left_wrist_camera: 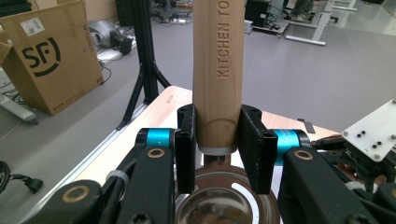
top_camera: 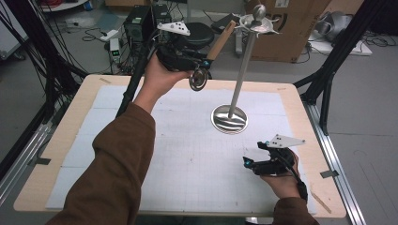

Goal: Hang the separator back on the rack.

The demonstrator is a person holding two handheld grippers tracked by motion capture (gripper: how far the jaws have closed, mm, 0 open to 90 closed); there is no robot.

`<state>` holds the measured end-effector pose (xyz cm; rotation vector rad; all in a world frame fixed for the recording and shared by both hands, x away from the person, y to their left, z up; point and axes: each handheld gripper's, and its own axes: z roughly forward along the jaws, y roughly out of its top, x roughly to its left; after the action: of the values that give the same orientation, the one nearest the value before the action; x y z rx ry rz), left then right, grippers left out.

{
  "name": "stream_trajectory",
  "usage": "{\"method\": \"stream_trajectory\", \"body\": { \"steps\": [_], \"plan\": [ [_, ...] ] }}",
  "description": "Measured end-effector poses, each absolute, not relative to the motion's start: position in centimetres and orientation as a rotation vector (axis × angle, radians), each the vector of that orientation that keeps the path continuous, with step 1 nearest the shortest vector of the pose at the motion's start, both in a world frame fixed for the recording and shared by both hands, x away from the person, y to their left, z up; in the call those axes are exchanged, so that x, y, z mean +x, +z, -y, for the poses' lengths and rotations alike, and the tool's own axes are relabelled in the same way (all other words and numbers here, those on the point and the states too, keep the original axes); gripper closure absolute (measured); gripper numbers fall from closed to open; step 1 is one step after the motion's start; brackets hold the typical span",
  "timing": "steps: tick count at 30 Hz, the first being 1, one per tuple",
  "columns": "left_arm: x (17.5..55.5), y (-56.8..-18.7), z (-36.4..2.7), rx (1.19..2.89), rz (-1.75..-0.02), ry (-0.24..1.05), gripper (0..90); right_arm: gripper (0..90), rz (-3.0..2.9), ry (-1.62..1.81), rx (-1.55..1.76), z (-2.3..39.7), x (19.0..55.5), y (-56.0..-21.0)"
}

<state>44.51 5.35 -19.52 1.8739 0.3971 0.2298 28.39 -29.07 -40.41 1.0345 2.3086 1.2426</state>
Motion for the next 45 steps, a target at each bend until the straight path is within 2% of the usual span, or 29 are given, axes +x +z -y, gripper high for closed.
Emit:
{"method": "stream_trajectory", "body": {
  "steps": [30, 45],
  "plan": [
    [44.7, -20.9, -1.3, 1.897, -0.413, 0.22, 69.1, 14.3, -2.3, 1.26, 1.039, 29.4, 28.3, -40.3],
    [45.1, -21.1, -1.1, 1.917, -0.41, 0.23, 68.2, 14.3, -2.306, 1.257, 1.041, 29.3, 28.2, -40.4]
  ]
}}
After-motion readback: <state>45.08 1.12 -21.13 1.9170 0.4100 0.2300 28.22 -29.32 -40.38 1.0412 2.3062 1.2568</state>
